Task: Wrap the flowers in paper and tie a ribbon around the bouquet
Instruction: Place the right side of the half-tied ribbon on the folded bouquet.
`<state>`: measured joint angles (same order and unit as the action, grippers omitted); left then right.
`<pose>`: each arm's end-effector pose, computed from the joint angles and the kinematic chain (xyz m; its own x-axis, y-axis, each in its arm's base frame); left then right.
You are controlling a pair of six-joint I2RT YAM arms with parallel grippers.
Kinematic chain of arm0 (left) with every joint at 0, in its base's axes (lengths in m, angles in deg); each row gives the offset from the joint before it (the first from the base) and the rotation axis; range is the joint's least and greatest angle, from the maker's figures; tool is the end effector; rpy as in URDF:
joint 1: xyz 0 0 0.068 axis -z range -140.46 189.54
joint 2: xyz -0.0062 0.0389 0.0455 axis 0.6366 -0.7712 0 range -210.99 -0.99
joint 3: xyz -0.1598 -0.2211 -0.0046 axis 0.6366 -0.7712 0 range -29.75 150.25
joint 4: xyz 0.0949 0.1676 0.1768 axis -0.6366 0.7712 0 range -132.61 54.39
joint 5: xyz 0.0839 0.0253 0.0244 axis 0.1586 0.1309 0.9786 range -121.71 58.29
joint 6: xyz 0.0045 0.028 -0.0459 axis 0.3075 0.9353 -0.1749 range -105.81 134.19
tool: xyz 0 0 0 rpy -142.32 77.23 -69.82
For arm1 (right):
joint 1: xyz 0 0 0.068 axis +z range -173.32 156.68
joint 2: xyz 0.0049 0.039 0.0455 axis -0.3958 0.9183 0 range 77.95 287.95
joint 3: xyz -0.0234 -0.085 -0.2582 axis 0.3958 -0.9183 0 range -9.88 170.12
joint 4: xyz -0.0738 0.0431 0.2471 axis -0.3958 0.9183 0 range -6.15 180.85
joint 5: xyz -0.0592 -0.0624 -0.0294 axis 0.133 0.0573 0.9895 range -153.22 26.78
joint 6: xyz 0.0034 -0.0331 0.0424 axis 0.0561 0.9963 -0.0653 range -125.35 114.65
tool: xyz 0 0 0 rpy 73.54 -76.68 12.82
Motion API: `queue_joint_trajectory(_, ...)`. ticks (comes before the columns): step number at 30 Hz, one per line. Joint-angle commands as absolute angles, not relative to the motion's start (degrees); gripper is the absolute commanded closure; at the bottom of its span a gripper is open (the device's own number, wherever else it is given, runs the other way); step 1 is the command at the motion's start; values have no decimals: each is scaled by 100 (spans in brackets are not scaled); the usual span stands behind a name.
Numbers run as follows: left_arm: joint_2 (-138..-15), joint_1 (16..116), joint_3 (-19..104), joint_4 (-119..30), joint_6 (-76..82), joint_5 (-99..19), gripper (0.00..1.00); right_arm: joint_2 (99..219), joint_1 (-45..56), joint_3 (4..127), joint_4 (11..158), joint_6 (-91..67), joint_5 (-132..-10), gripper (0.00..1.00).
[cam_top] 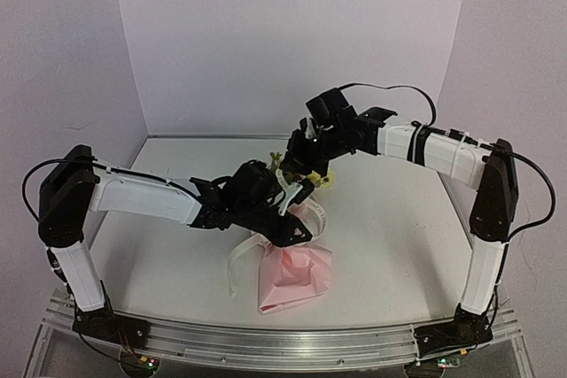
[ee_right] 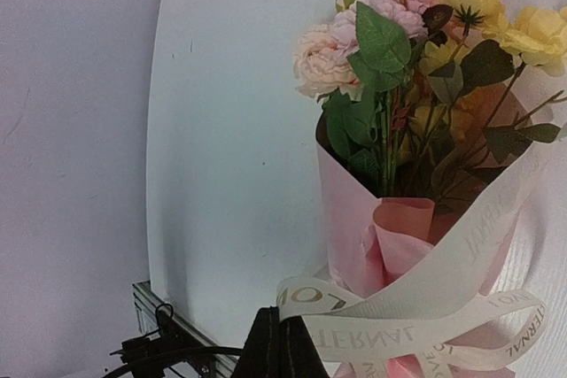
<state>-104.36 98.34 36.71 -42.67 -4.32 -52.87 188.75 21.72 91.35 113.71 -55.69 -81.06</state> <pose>0.1957 -0.3477 0.2069 -0.5953 0.4115 -0.6901 0.7997 0.3866 -0.4593 0.3093 0.3251 0.3103 -0.9338 0.1021 -0.3430 -0.1910 0.6685 0.7187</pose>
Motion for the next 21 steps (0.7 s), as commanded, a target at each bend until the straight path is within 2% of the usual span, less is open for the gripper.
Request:
queue_joint_trajectory(1,-10427,9631,3466,-5169,-561,-5379,84,18928,2151,9168,11347,-5318,-8818,100)
queue_joint_trajectory(4,-10376,9588,3450,-5279,-557,-5370,70,18962,2158,9080,11347,-5285,-8986,100)
queue_joint_trajectory(8,-10118,9579,3214,-5431,-610,-5367,59,18974,2181,9000,11347,-5273,-9022,100)
queue_joint_trajectory(21,-7423,9371,1528,-5434,-1296,-5094,54,19295,2576,9403,11475,-4950,-8800,100)
